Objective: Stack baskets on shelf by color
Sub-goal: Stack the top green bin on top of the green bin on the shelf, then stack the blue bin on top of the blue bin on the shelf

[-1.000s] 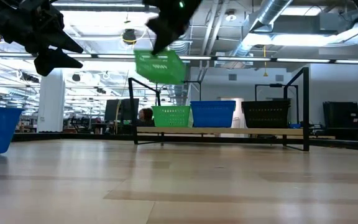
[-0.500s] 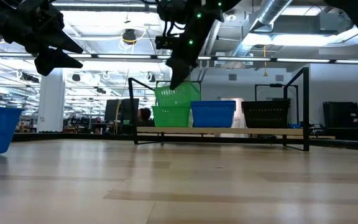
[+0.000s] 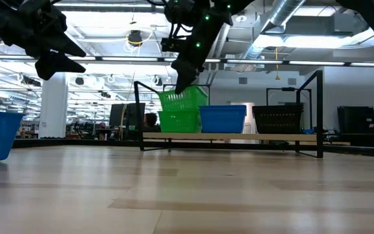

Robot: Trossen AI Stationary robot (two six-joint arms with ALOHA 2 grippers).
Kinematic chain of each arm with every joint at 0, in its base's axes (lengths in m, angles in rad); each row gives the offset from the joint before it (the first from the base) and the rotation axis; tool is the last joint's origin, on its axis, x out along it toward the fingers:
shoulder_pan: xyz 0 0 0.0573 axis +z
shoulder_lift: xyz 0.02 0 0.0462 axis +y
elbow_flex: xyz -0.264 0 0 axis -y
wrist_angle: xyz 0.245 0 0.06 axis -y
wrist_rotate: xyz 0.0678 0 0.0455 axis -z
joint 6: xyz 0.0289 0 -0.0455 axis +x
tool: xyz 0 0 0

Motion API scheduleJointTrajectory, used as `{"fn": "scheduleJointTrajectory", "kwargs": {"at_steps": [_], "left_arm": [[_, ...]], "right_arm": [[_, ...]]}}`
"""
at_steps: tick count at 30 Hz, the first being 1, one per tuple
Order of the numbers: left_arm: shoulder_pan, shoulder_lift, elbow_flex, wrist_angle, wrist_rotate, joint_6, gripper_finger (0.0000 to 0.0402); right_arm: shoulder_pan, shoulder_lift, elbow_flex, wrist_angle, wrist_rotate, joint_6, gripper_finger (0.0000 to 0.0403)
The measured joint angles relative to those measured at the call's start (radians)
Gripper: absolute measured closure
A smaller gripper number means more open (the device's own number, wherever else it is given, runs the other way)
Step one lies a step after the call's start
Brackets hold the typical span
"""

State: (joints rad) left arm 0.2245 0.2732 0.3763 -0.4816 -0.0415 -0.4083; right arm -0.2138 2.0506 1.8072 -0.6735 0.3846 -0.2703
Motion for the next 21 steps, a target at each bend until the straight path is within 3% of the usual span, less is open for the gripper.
{"fn": "scheduleJointTrajectory", "kwargs": {"at_steps": [12, 21], "left_arm": [[0.0, 0.0, 0.0, 0.0, 0.0, -0.004, 0.0175], [0.0, 0.0, 0.0, 0.0, 0.0, -0.004, 0.0175]], "right_arm": [[-0.025, 0.0, 0.0, 0.008, -0.081, 0.068, 0.0335], [-0.038, 0.0, 0.0, 0.018, -0.125, 0.091, 0.0262]]}}
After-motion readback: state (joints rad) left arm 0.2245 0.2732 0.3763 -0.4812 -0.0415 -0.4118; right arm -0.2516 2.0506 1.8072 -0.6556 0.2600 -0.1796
